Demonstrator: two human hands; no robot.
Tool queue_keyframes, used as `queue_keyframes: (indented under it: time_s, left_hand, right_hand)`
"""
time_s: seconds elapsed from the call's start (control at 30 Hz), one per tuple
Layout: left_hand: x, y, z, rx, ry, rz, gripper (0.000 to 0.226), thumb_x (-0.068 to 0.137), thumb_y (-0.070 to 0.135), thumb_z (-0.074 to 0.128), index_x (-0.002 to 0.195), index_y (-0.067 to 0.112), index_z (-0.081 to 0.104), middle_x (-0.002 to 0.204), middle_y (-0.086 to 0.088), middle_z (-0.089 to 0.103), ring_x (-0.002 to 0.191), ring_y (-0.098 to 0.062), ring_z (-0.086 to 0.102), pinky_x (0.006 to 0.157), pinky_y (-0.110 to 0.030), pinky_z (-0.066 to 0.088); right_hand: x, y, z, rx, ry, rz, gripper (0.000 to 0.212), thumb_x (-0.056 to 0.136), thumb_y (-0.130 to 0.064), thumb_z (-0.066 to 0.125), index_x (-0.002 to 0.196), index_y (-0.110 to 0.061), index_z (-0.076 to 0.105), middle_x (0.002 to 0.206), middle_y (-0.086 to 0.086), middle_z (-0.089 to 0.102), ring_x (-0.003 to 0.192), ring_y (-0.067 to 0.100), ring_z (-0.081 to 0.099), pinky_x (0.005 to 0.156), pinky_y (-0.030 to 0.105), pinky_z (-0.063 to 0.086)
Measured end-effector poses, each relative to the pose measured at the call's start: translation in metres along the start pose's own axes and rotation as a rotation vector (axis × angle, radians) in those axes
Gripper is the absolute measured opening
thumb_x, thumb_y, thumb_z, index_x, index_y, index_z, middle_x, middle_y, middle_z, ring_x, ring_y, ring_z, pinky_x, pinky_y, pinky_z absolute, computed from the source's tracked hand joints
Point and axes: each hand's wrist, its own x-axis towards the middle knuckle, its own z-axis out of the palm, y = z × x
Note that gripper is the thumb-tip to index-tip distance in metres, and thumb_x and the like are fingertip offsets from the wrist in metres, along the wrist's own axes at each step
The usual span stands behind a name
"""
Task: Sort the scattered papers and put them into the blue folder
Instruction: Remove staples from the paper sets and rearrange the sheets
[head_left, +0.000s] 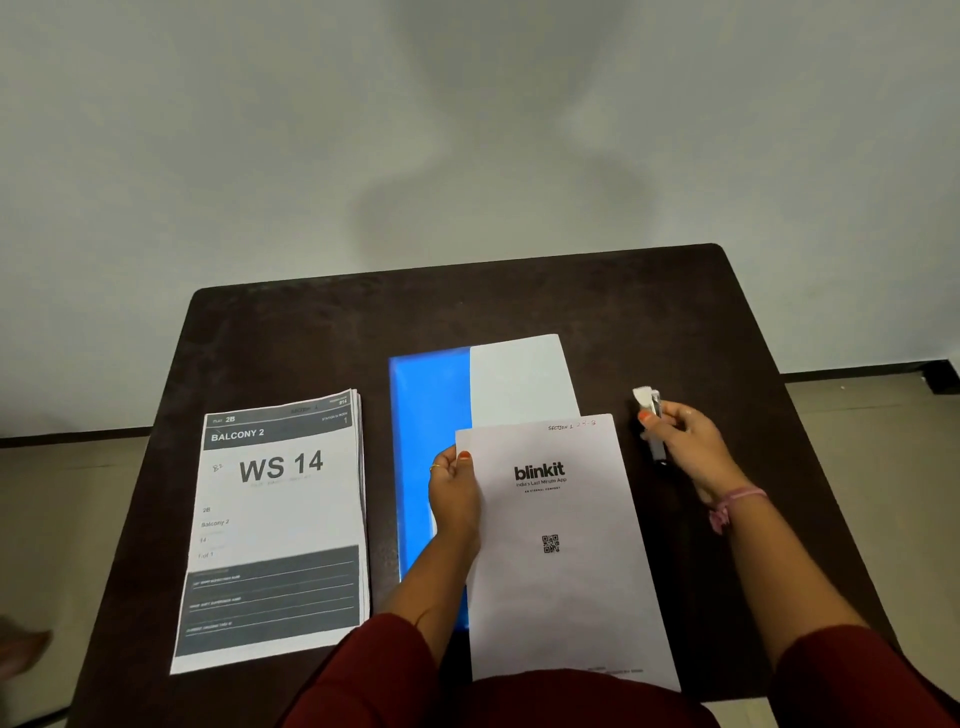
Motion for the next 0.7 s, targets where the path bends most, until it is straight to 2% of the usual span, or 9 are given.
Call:
queue_keyframes:
  time_s: [0.07,0.13,0.23,0.3,0.4,0.47,0.53,0.63,0.7]
  left_hand:
    - [-0.001,0.000,0.000,0.004,-0.003,0.007,0.013,0.100,0.019,0.046,0.112,0.018,0.052,0.108,-0.004,0.061,0.096,-0.019,0.058,0.086,-0.030,0.048]
    - [-0.002,0.001,0.001,0.010,0.002,0.018,0.013,0.100,0.019,0.046,0.111,0.018,0.052,0.104,-0.002,0.059,0.091,-0.015,0.057,0.082,-0.027,0.045]
    - [-0.001,-0.001,0.001,0.028,0.005,0.041,0.014,0.100,0.021,0.046,0.112,0.016,0.053,0.105,-0.002,0.059,0.092,-0.016,0.056,0.082,-0.027,0.045]
    - [-0.001,-0.001,0.001,0.048,-0.001,0.050,0.020,0.100,0.023,0.046,0.117,0.014,0.053,0.108,-0.003,0.059,0.098,-0.018,0.056,0.086,-0.027,0.047]
    - [-0.002,-0.001,0.001,0.045,-0.009,0.055,0.024,0.100,0.023,0.045,0.120,0.012,0.053,0.107,-0.001,0.058,0.092,-0.014,0.056,0.082,-0.025,0.048]
    - [-0.002,-0.001,0.001,0.041,-0.014,0.065,0.024,0.100,0.022,0.045,0.119,0.011,0.053,0.105,-0.001,0.058,0.089,-0.013,0.057,0.080,-0.023,0.049]
    - [-0.002,-0.001,0.001,0.041,-0.015,0.071,0.023,0.100,0.022,0.045,0.118,0.011,0.053,0.104,-0.001,0.058,0.089,-0.013,0.057,0.078,-0.021,0.049]
    - [-0.004,-0.001,0.001,0.040,-0.021,0.086,0.017,0.100,0.023,0.044,0.114,0.015,0.052,0.099,0.005,0.058,0.082,-0.007,0.057,0.068,-0.010,0.047]
    - [-0.004,-0.001,0.002,0.039,-0.028,0.099,0.017,0.100,0.024,0.044,0.114,0.016,0.052,0.102,0.003,0.059,0.083,-0.007,0.059,0.070,-0.013,0.049]
  right_hand:
    - [0.003,-0.016,0.015,0.017,-0.111,-0.076,0.029,0.092,-0.019,0.060,0.119,-0.010,0.058,0.086,-0.004,0.064,0.078,0.008,0.062,0.068,0.019,0.047]
    - [0.004,-0.032,0.029,-0.085,-0.231,-0.202,0.029,0.090,-0.014,0.063,0.118,-0.011,0.059,0.087,-0.006,0.065,0.077,0.003,0.063,0.069,0.013,0.048]
    - [0.012,-0.053,0.054,-0.526,-0.452,-0.465,0.042,0.086,-0.021,0.069,0.126,-0.014,0.058,0.114,-0.002,0.063,0.107,0.015,0.060,0.089,0.019,0.044]
    - [0.015,-0.062,0.075,-0.804,-0.569,-0.578,0.046,0.087,-0.026,0.067,0.131,-0.018,0.055,0.128,-0.001,0.059,0.116,0.016,0.054,0.095,0.023,0.039]
    - [0.018,-0.071,0.105,-1.100,-0.627,-0.648,0.046,0.088,-0.030,0.064,0.132,-0.024,0.054,0.129,-0.001,0.058,0.115,0.018,0.051,0.091,0.028,0.037]
    - [0.021,-0.076,0.119,-1.218,-0.640,-0.672,0.043,0.088,-0.031,0.064,0.130,-0.024,0.055,0.127,-0.001,0.058,0.115,0.019,0.050,0.094,0.032,0.037]
    - [0.025,-0.080,0.128,-1.297,-0.652,-0.678,0.042,0.087,-0.032,0.064,0.128,-0.024,0.056,0.126,-0.001,0.059,0.114,0.019,0.051,0.097,0.036,0.036]
    - [0.033,-0.085,0.138,-1.360,-0.694,-0.677,0.040,0.087,-0.032,0.065,0.125,-0.022,0.058,0.124,0.000,0.060,0.112,0.020,0.052,0.092,0.033,0.034]
    - [0.036,-0.089,0.144,-1.386,-0.730,-0.666,0.039,0.086,-0.033,0.066,0.123,-0.021,0.060,0.122,0.000,0.061,0.110,0.020,0.052,0.090,0.032,0.034]
